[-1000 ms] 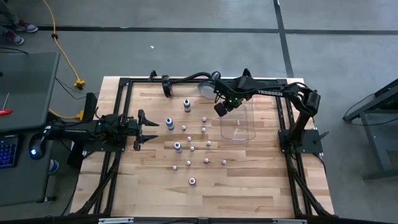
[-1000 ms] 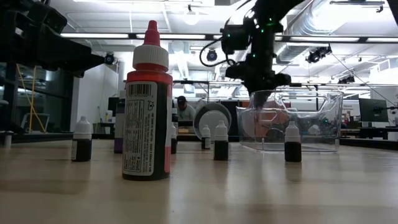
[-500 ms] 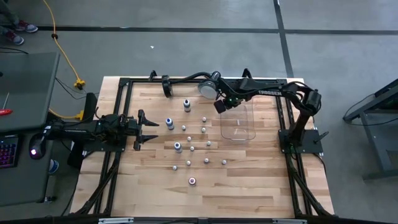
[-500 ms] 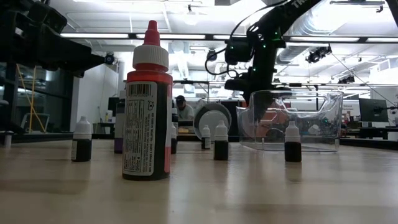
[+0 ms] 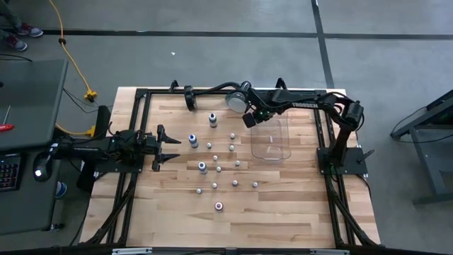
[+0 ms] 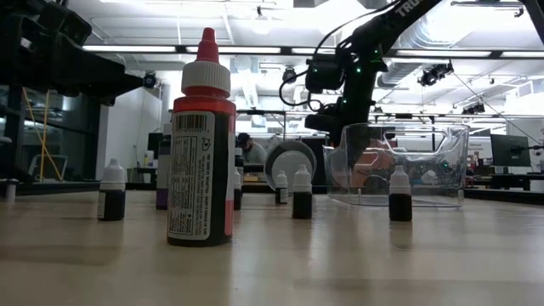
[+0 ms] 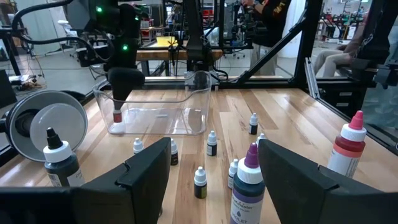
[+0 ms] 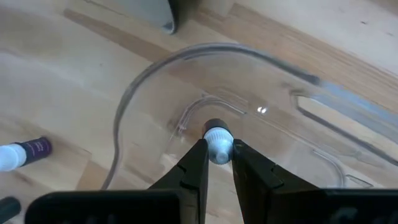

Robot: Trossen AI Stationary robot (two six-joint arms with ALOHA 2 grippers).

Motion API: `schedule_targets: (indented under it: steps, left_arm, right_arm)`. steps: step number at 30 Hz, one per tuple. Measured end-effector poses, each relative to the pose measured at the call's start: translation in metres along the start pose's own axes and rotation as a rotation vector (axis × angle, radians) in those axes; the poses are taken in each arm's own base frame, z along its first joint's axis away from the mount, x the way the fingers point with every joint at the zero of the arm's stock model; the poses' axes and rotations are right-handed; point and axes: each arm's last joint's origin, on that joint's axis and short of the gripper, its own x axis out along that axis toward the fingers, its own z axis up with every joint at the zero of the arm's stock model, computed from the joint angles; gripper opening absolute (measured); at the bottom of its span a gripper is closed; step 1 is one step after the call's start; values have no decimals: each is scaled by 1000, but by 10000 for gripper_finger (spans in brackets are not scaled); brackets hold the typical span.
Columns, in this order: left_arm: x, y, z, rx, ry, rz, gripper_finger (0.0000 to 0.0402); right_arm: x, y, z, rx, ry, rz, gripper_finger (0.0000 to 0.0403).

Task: Pick & Place food coloring
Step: Put the small red food coloring bottle into the transparent bin

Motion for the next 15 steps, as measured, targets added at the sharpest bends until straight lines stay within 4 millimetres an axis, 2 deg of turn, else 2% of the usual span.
schedule_targets:
  steps: [15]
  left_arm:
    - [0,0,0,0,0,0,239]
  right_arm:
    - [0,0,0,-24,6,14,64]
